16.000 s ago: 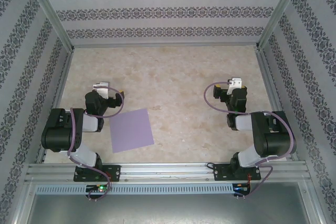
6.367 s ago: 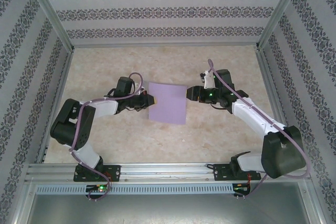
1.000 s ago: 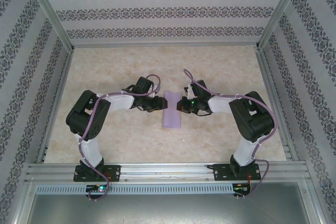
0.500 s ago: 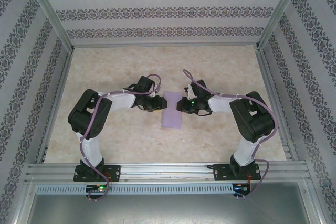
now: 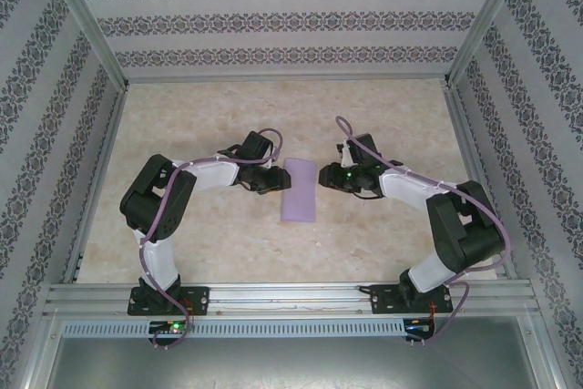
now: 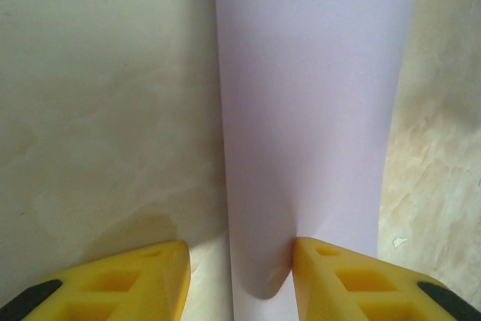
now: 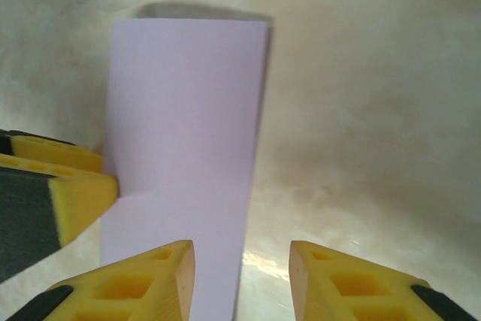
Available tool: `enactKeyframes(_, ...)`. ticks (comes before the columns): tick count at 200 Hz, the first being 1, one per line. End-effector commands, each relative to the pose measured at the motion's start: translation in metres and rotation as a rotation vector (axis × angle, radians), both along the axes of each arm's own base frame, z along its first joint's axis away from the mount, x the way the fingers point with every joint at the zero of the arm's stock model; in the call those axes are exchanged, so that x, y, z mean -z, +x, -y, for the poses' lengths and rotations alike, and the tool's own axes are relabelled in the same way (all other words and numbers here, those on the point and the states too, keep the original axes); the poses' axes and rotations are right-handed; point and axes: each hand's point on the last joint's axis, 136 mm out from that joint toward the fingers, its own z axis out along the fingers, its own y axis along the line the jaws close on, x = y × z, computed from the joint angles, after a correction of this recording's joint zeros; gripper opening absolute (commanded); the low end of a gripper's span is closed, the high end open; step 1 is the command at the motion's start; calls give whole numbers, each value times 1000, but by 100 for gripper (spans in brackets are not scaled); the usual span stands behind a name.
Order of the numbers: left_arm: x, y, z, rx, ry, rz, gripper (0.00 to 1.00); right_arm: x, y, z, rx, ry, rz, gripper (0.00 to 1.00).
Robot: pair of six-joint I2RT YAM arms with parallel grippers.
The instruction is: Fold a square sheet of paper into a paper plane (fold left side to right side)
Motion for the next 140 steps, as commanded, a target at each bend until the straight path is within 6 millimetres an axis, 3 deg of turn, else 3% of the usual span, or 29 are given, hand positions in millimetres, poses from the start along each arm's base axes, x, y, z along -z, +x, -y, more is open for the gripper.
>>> enactKeyframes(1,49,-18,-3,20,118,-53,42,7,-10,14,5,-53,-16,39)
enactKeyframes(140,47,-15,-22,-9,141,-33,38,17,-14,-1,-47,-34,-49,37)
